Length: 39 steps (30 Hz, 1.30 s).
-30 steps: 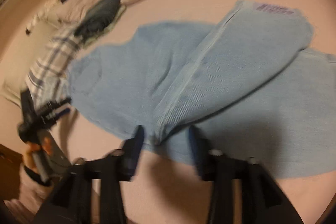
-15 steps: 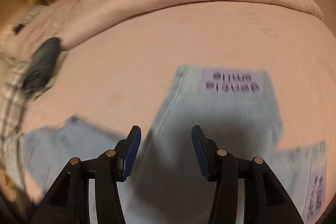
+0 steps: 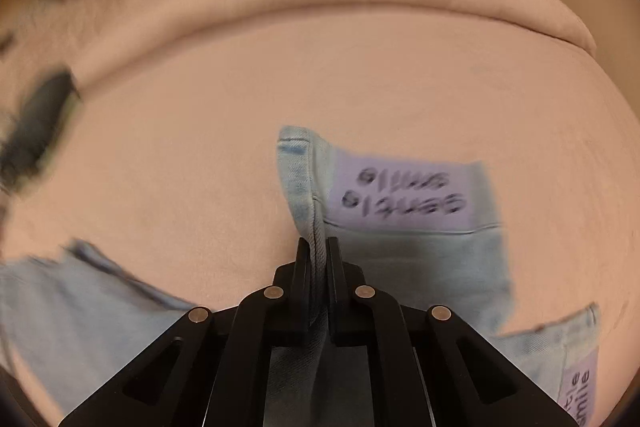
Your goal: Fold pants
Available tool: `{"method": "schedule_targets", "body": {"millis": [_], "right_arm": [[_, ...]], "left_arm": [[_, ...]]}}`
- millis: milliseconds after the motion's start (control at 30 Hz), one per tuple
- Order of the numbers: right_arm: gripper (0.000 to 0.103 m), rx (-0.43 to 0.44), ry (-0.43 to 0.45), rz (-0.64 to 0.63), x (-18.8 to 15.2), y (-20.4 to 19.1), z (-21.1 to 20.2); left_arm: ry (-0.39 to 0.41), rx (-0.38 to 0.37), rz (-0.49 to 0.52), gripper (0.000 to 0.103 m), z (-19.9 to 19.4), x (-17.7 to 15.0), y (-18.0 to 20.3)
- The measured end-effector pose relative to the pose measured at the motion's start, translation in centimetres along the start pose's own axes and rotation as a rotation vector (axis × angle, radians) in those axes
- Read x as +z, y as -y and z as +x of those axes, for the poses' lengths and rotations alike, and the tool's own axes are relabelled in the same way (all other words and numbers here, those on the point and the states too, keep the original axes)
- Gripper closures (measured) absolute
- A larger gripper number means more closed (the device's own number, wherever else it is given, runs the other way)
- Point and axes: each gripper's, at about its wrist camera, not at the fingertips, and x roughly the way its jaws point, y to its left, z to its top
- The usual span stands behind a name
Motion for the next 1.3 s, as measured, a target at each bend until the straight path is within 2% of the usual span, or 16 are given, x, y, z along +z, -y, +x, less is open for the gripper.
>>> {"method": "schedule_targets", "body": {"millis": [133,233,300,367,433,500,567,600,667,733,867,967,1000,1133,1233,1300], "right_arm": [[0.097,0.135,0.226,0.120,-3.4,4.5,-9.7],[0.097,0.238,0.341,0.232,-8.3,8.7,-15.2],[0.097,0.283,0.370,0.279,-12.5,11.4,-16.4],[0.097,0.215,0.309,0.327,-14.7,12.8,-15.1],[0.097,0.262,0.197,0.417,-17.4,15.3,-12.5],[0.081,0.304,0.134,0.540,-19.2,17.5,-10.0],[0.080,0.366,0.161,0.613,-20.3,18.6,-9.5],[0.075,0.379,0.175,0.624,-20.2,18.6,-9.5],[0.066,0.374,0.196,0.623,-20.0,18.3,-9.9],[0.063,0.387,0.195,0.659,-20.0,18.7,-9.8],[0.063,0.389,0.192,0.730,-19.7,19.5,-10.2],[0.092,0.288,0.175,0.661,-19.4,20.1,-11.0],[0.094,0.293,0.186,0.645,-19.3,20.1,-11.3],[0.095,0.259,0.237,0.577,-19.0,19.5,-13.0],[0.095,0.130,0.140,0.508,-19.0,19.4,-10.9],[0.091,0.182,0.156,0.547,-19.6,20.2,-10.9]], "left_arm": [[0.005,-0.009,-0.008,0.036,-0.6,-0.5,-0.1],[0.013,-0.020,-0.004,0.033,-1.3,-0.8,0.4],[0.014,-0.053,-0.028,0.032,-1.6,-0.9,0.1],[-0.002,-0.094,-0.074,0.031,-1.5,-0.9,-0.1],[-0.006,-0.102,-0.094,0.031,-1.6,-1.0,0.4],[-0.004,-0.097,-0.093,0.031,-1.8,-1.0,0.8],[0.001,-0.100,-0.097,0.030,-1.8,-0.4,0.4],[0.004,-0.106,-0.101,0.030,-2.0,-0.3,0.4],[0.014,-0.117,-0.115,0.028,-2.8,-0.5,0.2],[0.033,-0.123,-0.131,0.028,-3.5,-0.5,-0.2],[0.104,-0.119,-0.149,0.020,-4.4,1.1,-1.2],[0.104,-0.089,-0.172,0.020,-3.3,1.7,-2.5],[0.097,-0.085,-0.185,0.021,-2.9,1.8,-2.8],[0.046,-0.085,-0.248,0.021,-0.7,1.7,-3.7],[0.011,-0.064,-0.253,0.021,0.8,1.3,-3.8],[0.016,-0.045,-0.223,0.020,0.7,1.5,-3.3]]}}
